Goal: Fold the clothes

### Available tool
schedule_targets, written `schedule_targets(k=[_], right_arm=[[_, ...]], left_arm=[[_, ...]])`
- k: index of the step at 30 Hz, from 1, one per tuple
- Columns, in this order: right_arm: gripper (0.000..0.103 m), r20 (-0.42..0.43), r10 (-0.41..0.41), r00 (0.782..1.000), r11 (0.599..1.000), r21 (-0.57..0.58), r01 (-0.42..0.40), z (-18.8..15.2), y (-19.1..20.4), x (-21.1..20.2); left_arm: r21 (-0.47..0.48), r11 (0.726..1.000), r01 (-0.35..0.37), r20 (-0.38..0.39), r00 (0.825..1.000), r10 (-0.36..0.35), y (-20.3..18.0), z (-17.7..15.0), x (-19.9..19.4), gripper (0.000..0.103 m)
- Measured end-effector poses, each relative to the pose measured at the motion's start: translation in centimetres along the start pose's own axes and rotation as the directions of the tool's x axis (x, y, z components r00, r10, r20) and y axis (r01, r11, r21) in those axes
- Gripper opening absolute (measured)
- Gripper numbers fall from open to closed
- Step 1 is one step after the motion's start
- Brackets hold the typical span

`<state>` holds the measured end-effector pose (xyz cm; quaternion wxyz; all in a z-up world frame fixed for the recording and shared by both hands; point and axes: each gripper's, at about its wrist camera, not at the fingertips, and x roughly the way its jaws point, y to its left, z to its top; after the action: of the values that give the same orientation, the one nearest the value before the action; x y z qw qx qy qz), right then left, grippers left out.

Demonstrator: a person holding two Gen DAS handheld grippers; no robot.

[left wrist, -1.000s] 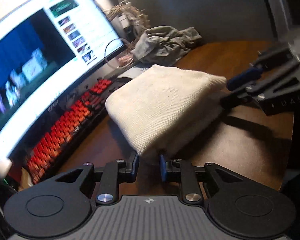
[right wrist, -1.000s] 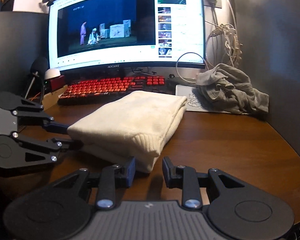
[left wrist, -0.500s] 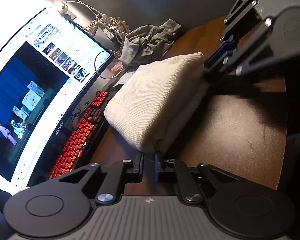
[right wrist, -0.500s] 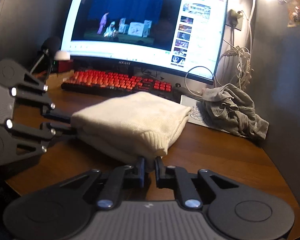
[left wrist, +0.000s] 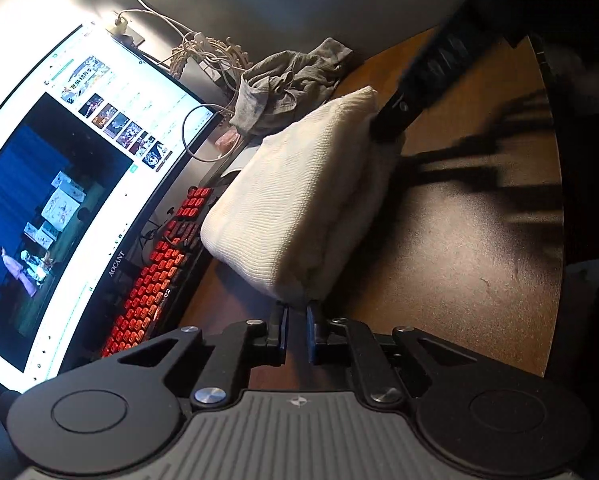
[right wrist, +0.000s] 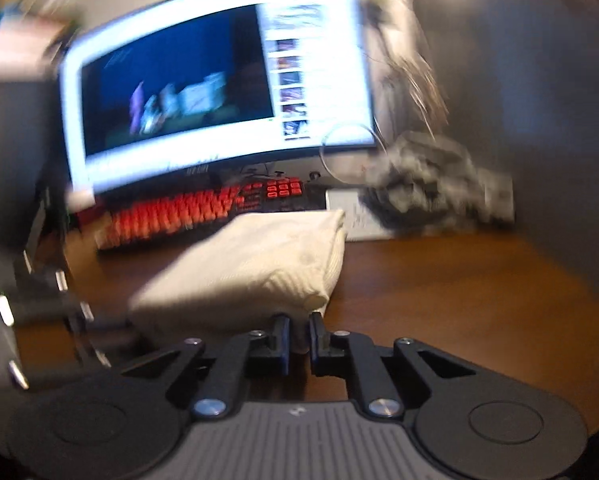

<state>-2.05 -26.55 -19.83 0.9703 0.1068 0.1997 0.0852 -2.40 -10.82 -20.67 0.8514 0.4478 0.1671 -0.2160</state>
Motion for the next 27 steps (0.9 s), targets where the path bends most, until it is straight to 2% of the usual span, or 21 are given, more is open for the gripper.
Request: schedule_targets(k=[2,3,5,7,9,11,14,17,21,27], right_arm=[[0.007,-0.018,0.042,0.999,0.991,0.126,-0.04,0.2,-1.5,0.3],[0.006,-0.027,0.04,0.999,0.988,0.148,-0.036,0.1,-1.8,0.5],[0.005,-0.019,0.007,1.0,0.993,0.117,-0.005,0.0,-1.5,0.5],[0.005,0.003,-0.053,0.999,0.999,-0.014,0.053,-0.5,0.3,0.3],[0.005,0.029,-0.096,0.995,0.98,-0.171,0.1,-1.2,2.2,0.1],[0.011,0.024,-0.109,0.994,0.968,-0.226,0.112,-1.8,2.7,0.0],[0.013,-0.02,-0.067,0.998,0.984,-0.169,0.063,-2.0,1.6,-0.7],[0.014,-0.02,-0.07,0.997,0.992,-0.105,0.068,-2.0,0.5,-1.2],[0.014,-0.013,-0.044,0.999,0.993,-0.111,0.042,-1.6,0.6,-1.0],[0.015,-0.008,-0.047,0.999,0.988,-0.145,0.046,-0.8,1.6,0.4]], left_arm=[[0.001,1.0,0.001,0.002,1.0,-0.001,0.0,0.0,0.0,0.009],[0.002,1.0,0.001,0.003,1.0,-0.001,-0.1,0.1,0.0,0.009],[0.002,1.0,0.002,0.003,1.0,-0.002,-0.2,0.2,-0.1,0.009],[-0.004,1.0,0.002,0.0,1.0,-0.002,-0.2,0.2,0.0,0.009],[-0.013,1.0,0.001,-0.004,1.0,-0.001,-0.1,0.1,0.0,0.009],[-0.018,1.0,0.003,-0.006,1.0,-0.003,0.0,0.1,-0.1,0.009],[-0.011,1.0,0.002,-0.007,1.0,-0.002,-0.3,-0.1,-0.4,0.009],[-0.013,1.0,0.004,-0.008,1.0,-0.004,-0.3,0.0,-0.5,0.009],[-0.034,0.999,-0.005,-0.013,1.0,0.005,-0.1,0.3,-0.2,0.016],[-0.053,0.999,-0.004,-0.014,1.0,0.003,0.2,0.8,0.4,0.017]])
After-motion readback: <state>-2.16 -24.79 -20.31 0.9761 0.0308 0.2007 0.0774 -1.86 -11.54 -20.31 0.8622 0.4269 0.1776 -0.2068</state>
